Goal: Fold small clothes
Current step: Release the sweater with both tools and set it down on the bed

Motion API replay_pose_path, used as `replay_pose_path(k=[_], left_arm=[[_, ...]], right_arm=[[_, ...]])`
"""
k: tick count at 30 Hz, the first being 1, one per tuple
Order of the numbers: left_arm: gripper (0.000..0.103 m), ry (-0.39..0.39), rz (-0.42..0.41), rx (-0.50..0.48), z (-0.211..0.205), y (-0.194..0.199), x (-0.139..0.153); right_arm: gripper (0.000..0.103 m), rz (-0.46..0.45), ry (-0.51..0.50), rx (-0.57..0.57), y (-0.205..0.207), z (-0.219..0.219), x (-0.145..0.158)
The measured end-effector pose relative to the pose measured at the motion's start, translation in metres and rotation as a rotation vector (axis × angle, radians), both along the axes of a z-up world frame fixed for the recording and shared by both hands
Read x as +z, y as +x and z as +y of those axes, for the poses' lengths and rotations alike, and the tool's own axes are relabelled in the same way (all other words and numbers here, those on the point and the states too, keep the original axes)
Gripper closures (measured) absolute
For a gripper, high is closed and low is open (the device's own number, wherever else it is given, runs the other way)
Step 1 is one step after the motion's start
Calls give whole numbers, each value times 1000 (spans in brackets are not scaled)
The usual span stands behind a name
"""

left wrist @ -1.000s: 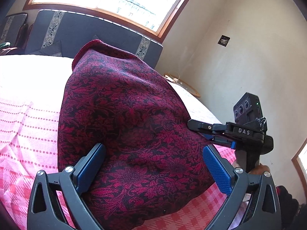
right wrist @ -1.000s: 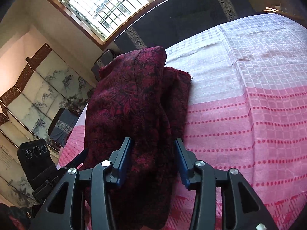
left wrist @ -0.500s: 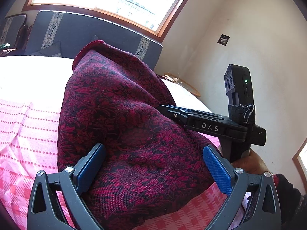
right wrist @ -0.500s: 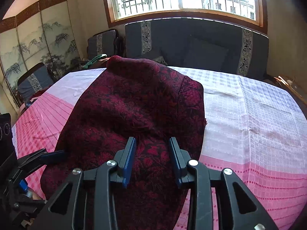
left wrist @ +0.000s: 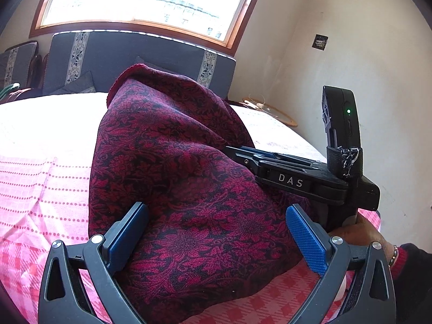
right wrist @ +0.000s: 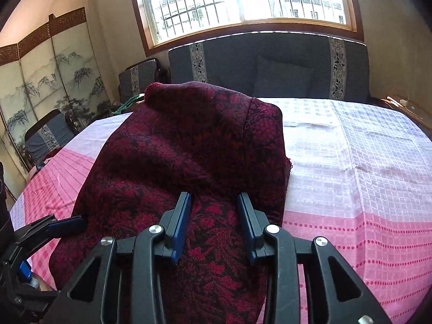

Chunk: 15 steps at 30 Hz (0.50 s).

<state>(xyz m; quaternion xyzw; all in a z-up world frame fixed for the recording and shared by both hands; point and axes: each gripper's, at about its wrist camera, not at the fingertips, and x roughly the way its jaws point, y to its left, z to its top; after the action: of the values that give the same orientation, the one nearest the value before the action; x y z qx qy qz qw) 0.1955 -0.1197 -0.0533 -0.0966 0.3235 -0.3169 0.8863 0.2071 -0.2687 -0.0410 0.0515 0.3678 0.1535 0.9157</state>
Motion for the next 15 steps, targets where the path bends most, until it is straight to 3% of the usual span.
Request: replay_pose_path(k=[7, 15], left_arm=[[1, 95, -55, 134, 3, -10, 5], [0, 122, -53, 311, 26, -17, 2]], right_arm=[[69, -10, -15, -12, -2, 5, 2], [68, -17, -12, -16, -3, 5, 3]])
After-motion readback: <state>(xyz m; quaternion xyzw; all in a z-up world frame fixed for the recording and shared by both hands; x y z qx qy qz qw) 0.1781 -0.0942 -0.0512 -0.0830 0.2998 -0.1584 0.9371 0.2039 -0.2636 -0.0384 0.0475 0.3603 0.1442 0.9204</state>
